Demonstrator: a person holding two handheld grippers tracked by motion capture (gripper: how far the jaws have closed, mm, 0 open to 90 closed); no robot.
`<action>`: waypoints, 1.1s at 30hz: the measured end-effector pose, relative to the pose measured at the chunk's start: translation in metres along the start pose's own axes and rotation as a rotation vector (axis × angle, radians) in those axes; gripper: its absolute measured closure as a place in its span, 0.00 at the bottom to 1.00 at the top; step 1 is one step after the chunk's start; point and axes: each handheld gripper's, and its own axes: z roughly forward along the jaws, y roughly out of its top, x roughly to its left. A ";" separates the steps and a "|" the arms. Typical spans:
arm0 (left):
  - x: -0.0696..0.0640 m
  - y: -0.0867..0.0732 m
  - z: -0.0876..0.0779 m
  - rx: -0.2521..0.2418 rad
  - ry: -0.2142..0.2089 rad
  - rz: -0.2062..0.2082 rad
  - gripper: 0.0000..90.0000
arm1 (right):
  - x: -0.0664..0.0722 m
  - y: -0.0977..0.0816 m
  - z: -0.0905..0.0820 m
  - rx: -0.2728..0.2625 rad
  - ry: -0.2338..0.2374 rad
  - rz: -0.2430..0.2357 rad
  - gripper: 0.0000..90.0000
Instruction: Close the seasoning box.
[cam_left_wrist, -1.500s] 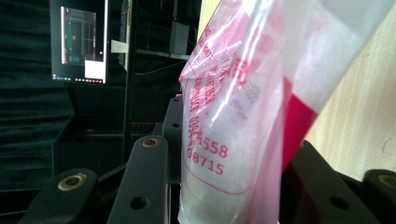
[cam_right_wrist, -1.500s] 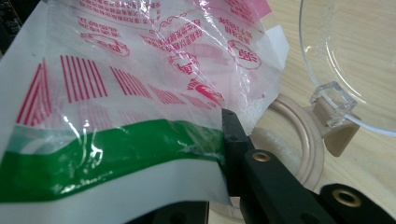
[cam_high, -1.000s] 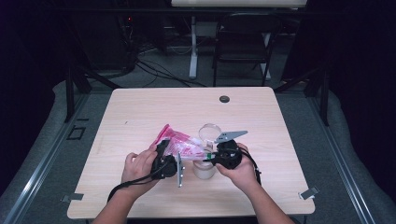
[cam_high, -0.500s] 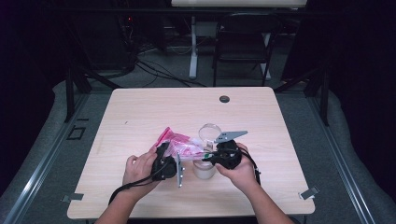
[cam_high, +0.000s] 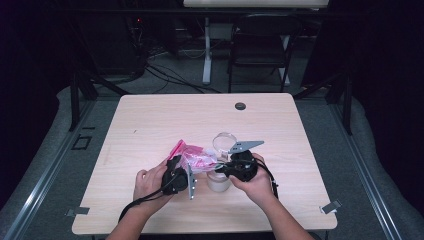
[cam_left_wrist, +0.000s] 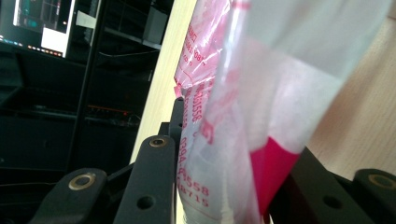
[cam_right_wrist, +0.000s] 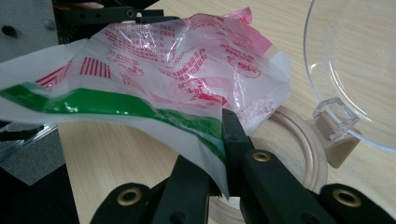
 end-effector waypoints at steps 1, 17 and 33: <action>0.000 0.000 -0.001 0.014 0.000 0.016 0.80 | 0.000 0.000 0.000 0.000 0.001 -0.001 1.00; -0.002 -0.002 0.003 0.018 -0.043 -0.010 0.84 | 0.001 0.002 -0.002 -0.025 0.001 -0.008 0.98; -0.002 -0.003 0.005 0.011 -0.063 -0.020 0.85 | 0.007 0.007 -0.009 -0.079 -0.038 -0.047 0.74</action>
